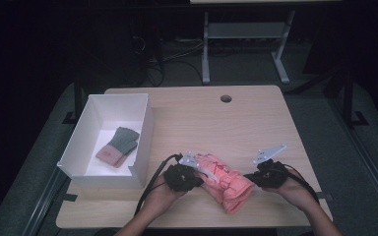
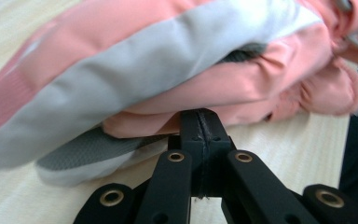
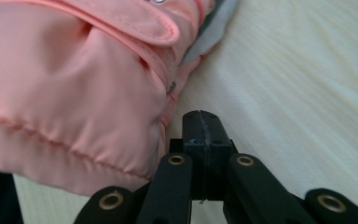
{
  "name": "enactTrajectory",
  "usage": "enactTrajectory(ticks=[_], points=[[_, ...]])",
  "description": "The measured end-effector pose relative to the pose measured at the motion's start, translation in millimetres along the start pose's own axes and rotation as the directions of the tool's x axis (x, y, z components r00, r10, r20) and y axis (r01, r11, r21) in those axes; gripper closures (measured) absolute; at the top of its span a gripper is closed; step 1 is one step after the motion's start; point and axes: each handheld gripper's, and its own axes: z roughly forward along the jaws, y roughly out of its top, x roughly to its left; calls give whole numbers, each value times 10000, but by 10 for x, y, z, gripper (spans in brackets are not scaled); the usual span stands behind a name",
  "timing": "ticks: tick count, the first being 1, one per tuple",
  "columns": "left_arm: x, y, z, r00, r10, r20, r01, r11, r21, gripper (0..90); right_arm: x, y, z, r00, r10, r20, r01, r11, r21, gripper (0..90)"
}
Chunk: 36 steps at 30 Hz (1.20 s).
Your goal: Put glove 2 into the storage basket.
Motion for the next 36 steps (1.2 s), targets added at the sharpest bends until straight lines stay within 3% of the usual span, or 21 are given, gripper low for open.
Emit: enactTrajectory(ticks=[3, 13, 19, 21, 28, 36], points=[[42, 20, 6, 9998, -216, -48, 216, 9997, -152, 896, 34, 5, 41, 9996, -150, -237, 154, 9997, 172, 900], [197, 132, 74, 9994, -290, -192, 286, 9994, -191, 896, 139, 15, 149, 9952, -482, -852, 512, 9981, 339, 900], [306, 230, 137, 9995, -128, -272, 124, 9998, -148, 896, 207, 40, 184, 9910, -606, -1196, 641, 9976, 252, 900], [341, 252, 167, 9993, -272, -257, 266, 9993, -248, 896, 246, 50, 218, 9877, -628, -1433, 664, 9976, 201, 900], [425, 313, 229, 9990, -390, -201, 382, 9985, -390, 896, 335, 88, 317, 9801, -960, -1737, 969, 9953, -33, 900], [509, 379, 300, 9994, -340, 56, 342, 9985, -419, 896, 473, 171, 427, 9762, -995, -1929, 985, 9950, -143, 900]])
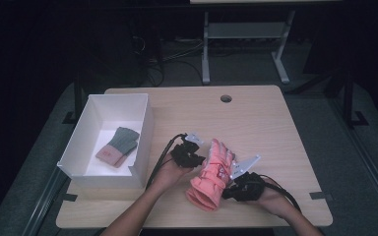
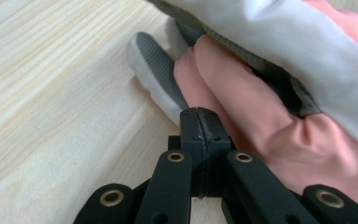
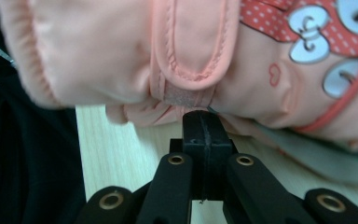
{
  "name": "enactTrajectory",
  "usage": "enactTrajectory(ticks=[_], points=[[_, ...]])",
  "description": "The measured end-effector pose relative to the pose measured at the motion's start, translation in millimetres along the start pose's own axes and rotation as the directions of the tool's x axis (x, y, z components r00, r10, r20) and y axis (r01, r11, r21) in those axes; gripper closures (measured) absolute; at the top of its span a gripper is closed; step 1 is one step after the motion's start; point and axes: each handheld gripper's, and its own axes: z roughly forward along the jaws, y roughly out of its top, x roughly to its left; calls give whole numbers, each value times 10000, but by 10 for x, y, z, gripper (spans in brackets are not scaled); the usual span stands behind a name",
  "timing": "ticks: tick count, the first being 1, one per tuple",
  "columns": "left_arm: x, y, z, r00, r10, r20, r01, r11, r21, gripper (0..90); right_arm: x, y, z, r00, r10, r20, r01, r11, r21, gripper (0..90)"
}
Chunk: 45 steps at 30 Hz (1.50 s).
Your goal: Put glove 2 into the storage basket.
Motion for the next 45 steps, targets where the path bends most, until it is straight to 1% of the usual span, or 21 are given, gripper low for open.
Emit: enactTrajectory(ticks=[2, 5, 6, 7, 8, 10, 11, 16, 17, 19, 22, 23, 25, 27, 28, 29, 34, 36, 39, 43, 45], points=[[6, 18, 21, 10000, 1, 63, -1, 10000, -72, 896, 31, 41, 47, 9999, -111, 5, 111, 9999, -54, 900], [30, 30, 10, 9997, 204, 128, -205, 9998, 84, 896, 55, 83, 94, 9993, -353, 80, 354, 9993, -129, 900], [26, 25, 5, 10000, 26, 78, -26, 10000, -31, 896, 73, 95, 99, 9997, -224, 25, 224, 9996, -168, 900], [31, 21, -8, 10000, 28, 66, -28, 10000, -23, 896, 71, 95, 76, 9994, -264, 237, 269, 9995, -181, 900], [33, 13, -33, 10000, -23, -6, 23, 10000, -48, 896, 71, 95, 76, 9994, -264, 237, 269, 9995, -181, 900], [58, -8, -114, 9999, 19, -123, -18, 10000, 32, 895, 87, 73, 5, 9997, -37, 259, 45, 9995, -312, 900], [62, -31, -156, 9998, -127, -181, 126, 9999, -46, 895, 86, 50, -54, 9993, 59, 364, -43, 9990, -451, 900], [66, -137, -301, 9989, -267, -380, 266, 9996, -34, 877, 71, 40, -292, 9955, 220, 920, -113, 9932, -1157, 900], [63, -164, -330, 9990, -209, -405, 214, 9997, 116, 870, 69, 51, -324, 9948, 300, 977, -175, 9918, -1267, 900], [41, -216, -378, 9989, -113, -463, 126, 9995, 273, 836, 53, 79, -388, 9921, 370, 1201, -176, 9871, -1589, 900], [28, -267, -433, 9984, -124, -553, 144, 9993, 357, 712, 22, 138, -435, 9868, 479, 1545, -176, 9814, -1913, 900], [17, -284, -444, 9975, -307, -641, 323, 9992, 248, 712, 22, 138, -435, 9868, 479, 1545, -176, 9814, -1913, 900], [26, -297, -476, 9970, -385, -670, 403, 9989, 255, 650, 1, 167, -429, 9854, 489, 1631, -160, 9802, -1975, 900], [17, -284, -477, 9962, -486, -718, 498, 9987, 147, 612, -15, 198, -387, 9833, 473, 1759, -134, 9818, -1893, 900], [19, -277, -485, 9964, -321, -784, 345, 9990, 286, 596, -22, 211, -356, 9808, 514, 1882, -164, 9830, -1831, 900], [13, -275, -481, 9962, -388, -779, 407, 9989, 236, 586, -48, 225, -293, 9788, 440, 1999, -113, 9868, -1618, 900], [29, -274, -483, 9964, -353, -771, 375, 9989, 278, 573, -69, 219, -148, 9768, 477, 2086, -221, 9921, -1235, 900], [26, -273, -468, 9950, -561, -832, 566, 9984, 34, 560, -57, 210, -79, 9738, 512, 2217, -299, 9947, -984, 900], [26, -254, -487, 9947, -498, -902, 504, 9987, 49, 537, -57, 188, -16, 9714, 438, 2334, -275, 9970, -726, 900], [27, -219, -527, 9948, -515, -875, 506, 9986, -128, 492, -77, 178, 9, 9724, 616, 2251, -460, 9962, -740, 900], [15, -185, -557, 9959, -574, -701, 555, 9980, -289, 439, -86, 174, 18, 9729, 618, 2230, -476, 9965, -685, 900]])
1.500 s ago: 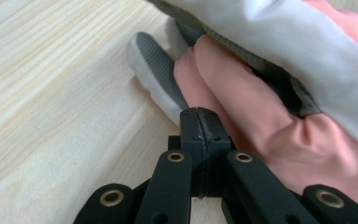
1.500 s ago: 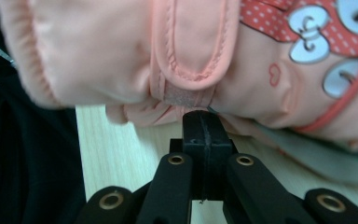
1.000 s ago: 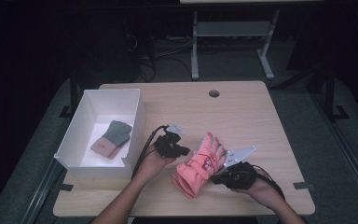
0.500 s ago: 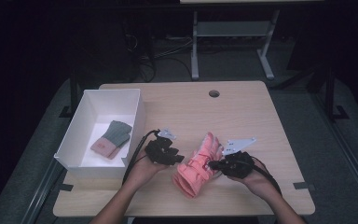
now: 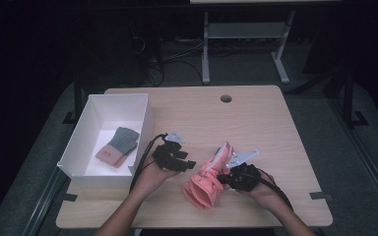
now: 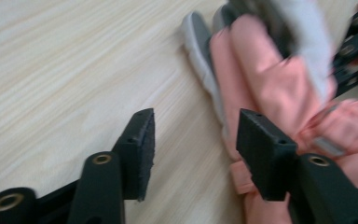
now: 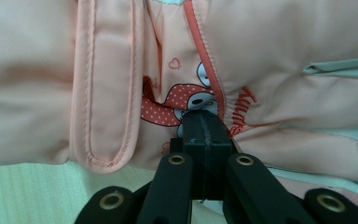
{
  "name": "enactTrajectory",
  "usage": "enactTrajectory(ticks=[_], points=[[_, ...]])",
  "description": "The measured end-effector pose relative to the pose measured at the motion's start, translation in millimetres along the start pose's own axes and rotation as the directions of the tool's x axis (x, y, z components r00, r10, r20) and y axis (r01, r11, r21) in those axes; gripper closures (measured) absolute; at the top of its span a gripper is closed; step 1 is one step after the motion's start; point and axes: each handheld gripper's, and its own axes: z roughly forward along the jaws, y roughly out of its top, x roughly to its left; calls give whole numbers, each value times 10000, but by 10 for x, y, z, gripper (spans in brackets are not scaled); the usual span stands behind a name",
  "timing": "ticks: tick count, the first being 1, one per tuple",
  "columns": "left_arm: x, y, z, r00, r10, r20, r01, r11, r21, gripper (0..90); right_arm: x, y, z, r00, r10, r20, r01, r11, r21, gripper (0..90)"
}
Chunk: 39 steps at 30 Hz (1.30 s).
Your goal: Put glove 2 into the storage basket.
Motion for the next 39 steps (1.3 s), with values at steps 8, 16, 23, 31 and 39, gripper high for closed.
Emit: enactTrajectory(ticks=[8, 16, 23, 31, 39], points=[[-165, 200, 0, 9933, 341, 1103, -298, 9988, -400, 295, 6, -5, 33, 9999, -84, 89, 84, 10000, -39, 900], [-302, 359, 264, 9870, 597, 1495, -620, 9980, 104, 215, 14, -6, 35, 9999, -52, 153, 52, 10000, -18, 900], [-236, 282, 464, 9891, 264, 1446, -373, 9967, 726, 188, 18, -15, 39, 9999, -22, 150, 23, 10000, -73, 900], [-120, 183, 631, 9775, -391, 2071, 92, 9896, 1433, 162, 16, -29, 59, 9999, -24, 155, 25, 10000, -42, 900], [-20, 134, 711, 9431, -1162, 3117, 546, 9784, 1995, 250, 17, -31, 73, 9998, -122, 162, 123, 9999, -58, 900]])
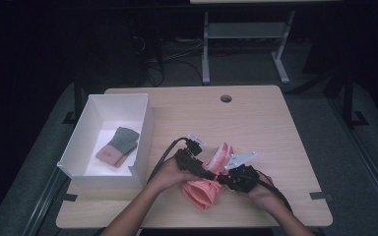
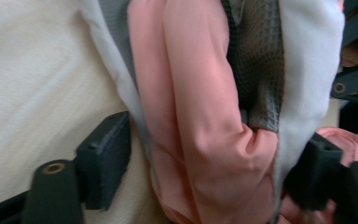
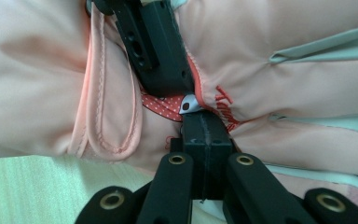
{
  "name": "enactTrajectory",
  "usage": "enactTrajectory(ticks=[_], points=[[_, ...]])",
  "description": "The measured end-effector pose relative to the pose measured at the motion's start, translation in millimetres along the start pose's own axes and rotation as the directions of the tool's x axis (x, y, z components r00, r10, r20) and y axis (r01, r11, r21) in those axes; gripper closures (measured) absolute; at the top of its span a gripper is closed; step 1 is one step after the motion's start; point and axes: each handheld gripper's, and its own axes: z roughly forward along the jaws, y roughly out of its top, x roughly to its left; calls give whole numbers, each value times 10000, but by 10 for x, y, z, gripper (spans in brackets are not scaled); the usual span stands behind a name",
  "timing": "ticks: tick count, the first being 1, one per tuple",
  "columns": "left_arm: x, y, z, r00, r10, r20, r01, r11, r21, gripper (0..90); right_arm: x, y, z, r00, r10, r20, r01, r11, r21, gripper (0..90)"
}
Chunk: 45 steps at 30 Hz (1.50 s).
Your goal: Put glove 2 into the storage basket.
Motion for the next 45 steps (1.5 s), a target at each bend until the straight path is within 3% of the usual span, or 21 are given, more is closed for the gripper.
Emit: enactTrajectory(ticks=[1, 2, 9, 13, 15, 20, 29, 33, 39, 43, 45], points=[[5, -1, 5, 10000, -32, 68, 32, 10000, -3, 274, 6, 1, -3, 10000, 28, 21, -28, 10000, 47, 900], [33, -7, 14, 9992, -100, 387, 99, 9999, 26, 305, 8, 0, -2, 10000, -4, 47, 4, 10000, 45, 900], [104, -25, 15, 9947, -301, 986, 290, 9995, 132, 371, 7, 1, 0, 10000, -24, 41, 24, 10000, 68, 900], [142, -36, 12, 9908, -492, 1263, 485, 9988, 93, 440, 9, 3, 4, 9999, -62, 79, 62, 10000, 54, 900], [155, -33, 1, 9894, -489, 1366, 476, 9988, 123, 527, 10, 1, 0, 9999, -84, 119, 84, 10000, 37, 900], [160, -25, -32, 9868, -425, 1562, 416, 9991, 94, 607, 4, 3, -32, 9999, -114, 62, 114, 9999, -13, 900], [83, 6, -123, 9830, -713, 1691, 745, 9971, -123, 633, -17, -70, -401, 9990, 340, -298, -367, 9947, -957, 856], [1, 36, -219, 9863, -626, 1523, 700, 9966, -433, 633, -69, -201, -546, 9966, 799, -190, -814, 9912, -1044, 752], [-45, 72, -324, 9908, -544, 1241, 632, 9956, -685, 632, -69, -342, -576, 9946, 1014, 233, -996, 9927, -683, 613], [-124, 120, -494, 9947, -407, 945, 493, 9947, -902, 632, -107, -455, -595, 9906, 1288, 460, -1258, 9900, -638, 502], [-150, 141, -569, 9955, -379, 866, 463, 9941, -977, 631, -125, -471, -593, 9881, 1343, 750, -1295, 9894, -652, 406]])
